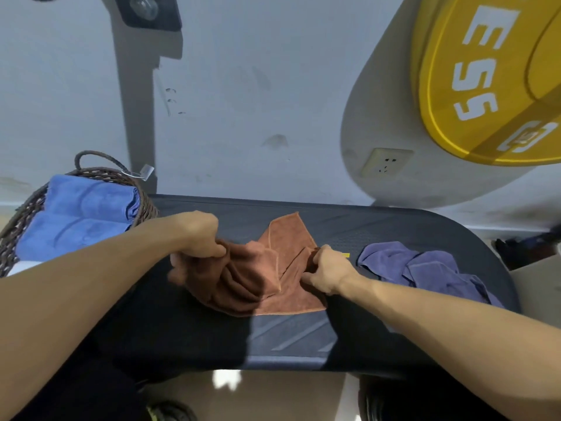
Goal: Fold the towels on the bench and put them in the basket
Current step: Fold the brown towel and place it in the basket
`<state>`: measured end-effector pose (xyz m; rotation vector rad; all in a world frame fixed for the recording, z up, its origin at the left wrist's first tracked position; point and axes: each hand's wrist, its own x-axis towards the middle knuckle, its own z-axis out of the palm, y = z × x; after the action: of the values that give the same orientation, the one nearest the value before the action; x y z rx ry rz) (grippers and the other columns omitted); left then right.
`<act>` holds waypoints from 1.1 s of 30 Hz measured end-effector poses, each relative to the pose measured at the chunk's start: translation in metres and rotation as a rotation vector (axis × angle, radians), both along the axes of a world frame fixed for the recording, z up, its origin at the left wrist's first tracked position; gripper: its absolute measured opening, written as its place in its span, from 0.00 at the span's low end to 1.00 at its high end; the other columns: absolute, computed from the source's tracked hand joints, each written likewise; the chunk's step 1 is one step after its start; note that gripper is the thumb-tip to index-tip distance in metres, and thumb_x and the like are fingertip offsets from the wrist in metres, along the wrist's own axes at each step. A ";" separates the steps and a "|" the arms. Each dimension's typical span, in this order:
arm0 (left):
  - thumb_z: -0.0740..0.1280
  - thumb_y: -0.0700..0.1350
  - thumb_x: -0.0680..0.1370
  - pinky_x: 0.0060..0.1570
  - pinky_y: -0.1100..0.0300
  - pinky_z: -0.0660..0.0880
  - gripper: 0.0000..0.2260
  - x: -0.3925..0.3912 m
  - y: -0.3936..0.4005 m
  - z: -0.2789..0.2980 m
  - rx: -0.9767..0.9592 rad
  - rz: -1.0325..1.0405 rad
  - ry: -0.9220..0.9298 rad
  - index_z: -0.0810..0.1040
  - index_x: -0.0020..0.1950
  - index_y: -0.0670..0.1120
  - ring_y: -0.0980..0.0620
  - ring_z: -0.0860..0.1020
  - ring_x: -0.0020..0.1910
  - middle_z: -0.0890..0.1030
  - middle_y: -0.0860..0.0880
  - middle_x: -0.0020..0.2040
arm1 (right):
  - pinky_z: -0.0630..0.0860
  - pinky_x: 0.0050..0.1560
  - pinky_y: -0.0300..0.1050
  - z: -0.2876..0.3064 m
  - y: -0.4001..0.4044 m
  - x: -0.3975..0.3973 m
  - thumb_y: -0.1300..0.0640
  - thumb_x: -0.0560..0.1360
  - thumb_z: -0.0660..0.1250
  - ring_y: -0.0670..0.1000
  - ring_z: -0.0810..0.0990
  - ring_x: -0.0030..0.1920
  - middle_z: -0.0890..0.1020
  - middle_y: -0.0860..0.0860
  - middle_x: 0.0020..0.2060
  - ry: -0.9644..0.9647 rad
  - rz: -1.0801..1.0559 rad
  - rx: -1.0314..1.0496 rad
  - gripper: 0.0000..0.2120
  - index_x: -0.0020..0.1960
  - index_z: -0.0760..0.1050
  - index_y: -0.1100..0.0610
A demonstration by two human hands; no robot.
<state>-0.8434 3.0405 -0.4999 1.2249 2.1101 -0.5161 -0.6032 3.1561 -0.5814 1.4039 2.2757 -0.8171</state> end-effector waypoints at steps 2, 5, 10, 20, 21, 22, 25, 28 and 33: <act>0.65 0.57 0.77 0.37 0.58 0.78 0.20 0.004 -0.006 -0.005 -0.067 0.011 0.032 0.74 0.55 0.41 0.47 0.83 0.35 0.84 0.47 0.39 | 0.75 0.48 0.46 -0.005 -0.012 0.002 0.49 0.74 0.70 0.60 0.80 0.55 0.80 0.58 0.52 0.040 -0.033 0.051 0.20 0.57 0.72 0.63; 0.68 0.59 0.75 0.55 0.52 0.74 0.29 0.007 -0.010 -0.024 0.103 -0.193 0.086 0.64 0.69 0.47 0.44 0.76 0.58 0.74 0.46 0.60 | 0.77 0.49 0.46 -0.009 -0.025 -0.007 0.58 0.74 0.64 0.62 0.81 0.53 0.83 0.60 0.51 0.046 0.034 0.050 0.10 0.49 0.78 0.64; 0.71 0.59 0.71 0.65 0.49 0.71 0.35 0.030 -0.021 -0.056 0.402 -0.218 -0.321 0.60 0.75 0.55 0.51 0.71 0.66 0.69 0.54 0.69 | 0.75 0.51 0.45 0.010 -0.018 -0.029 0.52 0.75 0.64 0.61 0.79 0.56 0.82 0.62 0.54 0.063 0.046 -0.007 0.15 0.51 0.81 0.64; 0.66 0.49 0.73 0.40 0.54 0.81 0.11 0.042 -0.030 -0.068 0.152 -0.178 -0.211 0.78 0.48 0.42 0.47 0.82 0.37 0.83 0.49 0.38 | 0.74 0.43 0.40 0.057 0.041 -0.010 0.59 0.74 0.67 0.50 0.79 0.42 0.83 0.51 0.39 0.274 -0.201 0.021 0.08 0.39 0.82 0.57; 0.66 0.47 0.74 0.34 0.56 0.81 0.10 0.048 -0.031 -0.069 0.077 -0.107 -0.322 0.78 0.48 0.40 0.49 0.82 0.31 0.84 0.48 0.35 | 0.75 0.44 0.41 0.059 0.048 -0.006 0.61 0.74 0.67 0.50 0.78 0.42 0.82 0.50 0.40 0.297 -0.244 0.030 0.07 0.38 0.80 0.55; 0.65 0.46 0.76 0.30 0.58 0.80 0.11 0.054 -0.032 -0.071 0.004 -0.039 -0.416 0.78 0.48 0.38 0.50 0.82 0.28 0.85 0.47 0.34 | 0.76 0.44 0.42 0.060 0.054 -0.003 0.62 0.74 0.67 0.50 0.78 0.43 0.81 0.50 0.41 0.312 -0.274 0.035 0.08 0.37 0.78 0.54; 0.65 0.51 0.79 0.29 0.63 0.78 0.17 0.067 -0.032 -0.075 -0.112 0.017 -0.490 0.78 0.52 0.37 0.49 0.84 0.32 0.86 0.46 0.37 | 0.73 0.41 0.38 0.055 0.066 0.008 0.62 0.73 0.70 0.52 0.80 0.45 0.83 0.53 0.46 0.291 -0.299 0.045 0.06 0.41 0.78 0.52; 0.64 0.60 0.77 0.27 0.65 0.76 0.22 0.066 -0.019 -0.070 -0.078 -0.024 -0.369 0.80 0.47 0.40 0.52 0.83 0.29 0.85 0.48 0.34 | 0.79 0.46 0.42 0.046 0.068 0.014 0.60 0.71 0.73 0.53 0.82 0.48 0.85 0.55 0.52 0.130 -0.197 0.028 0.11 0.54 0.82 0.59; 0.63 0.67 0.74 0.31 0.60 0.69 0.22 0.054 0.009 -0.068 0.284 0.021 -0.116 0.73 0.44 0.47 0.54 0.77 0.35 0.80 0.52 0.38 | 0.80 0.54 0.47 0.035 0.065 0.015 0.54 0.71 0.75 0.57 0.83 0.53 0.85 0.56 0.51 -0.068 -0.074 -0.074 0.15 0.55 0.83 0.60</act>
<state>-0.7893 3.0499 -0.5680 1.3504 2.1446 -0.1335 -0.5879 3.2209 -0.5461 1.4671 2.1324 -0.8544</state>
